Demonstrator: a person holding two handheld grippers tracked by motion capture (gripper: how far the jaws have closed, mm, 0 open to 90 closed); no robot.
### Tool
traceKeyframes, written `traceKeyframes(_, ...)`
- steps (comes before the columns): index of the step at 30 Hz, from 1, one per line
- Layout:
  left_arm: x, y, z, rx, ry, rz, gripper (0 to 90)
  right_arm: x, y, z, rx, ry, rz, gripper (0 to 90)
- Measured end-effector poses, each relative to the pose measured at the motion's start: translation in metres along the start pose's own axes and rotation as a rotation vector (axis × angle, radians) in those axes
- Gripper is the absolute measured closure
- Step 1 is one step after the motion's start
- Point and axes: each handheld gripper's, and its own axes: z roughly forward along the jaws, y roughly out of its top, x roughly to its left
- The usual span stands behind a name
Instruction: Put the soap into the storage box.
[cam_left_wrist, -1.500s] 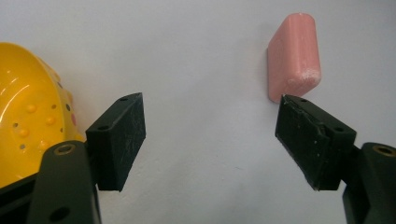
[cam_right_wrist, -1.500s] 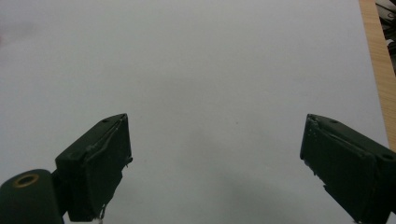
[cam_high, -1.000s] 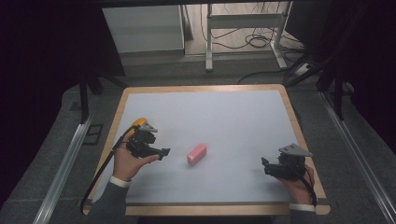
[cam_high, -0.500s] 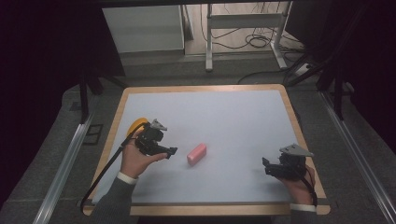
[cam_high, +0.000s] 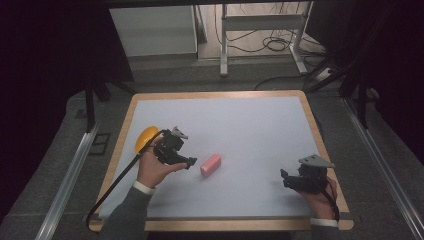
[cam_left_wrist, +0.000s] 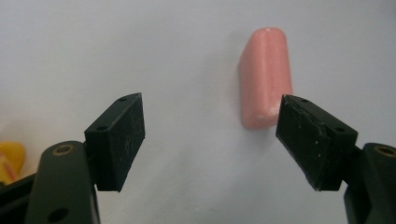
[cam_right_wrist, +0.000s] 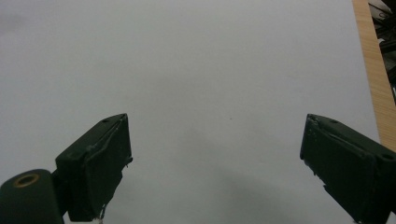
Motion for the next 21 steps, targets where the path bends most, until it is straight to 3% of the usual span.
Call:
traceKeyframes(13,-0.008,0.008,0.019,0.022,-0.025,0.006,24.3,-0.001,0.000,0.000,-0.002,-0.002,0.001,8.6)
traceKeyframes(15,-0.011,0.010,0.021,0.035,-0.006,0.021,24.2,-0.001,-0.001,0.000,0.001,-0.003,-0.002,8.6)
traceKeyframes(21,-0.018,0.017,0.023,0.025,-0.032,0.031,24.1,0.000,0.000,0.000,0.006,-0.011,-0.004,8.6)
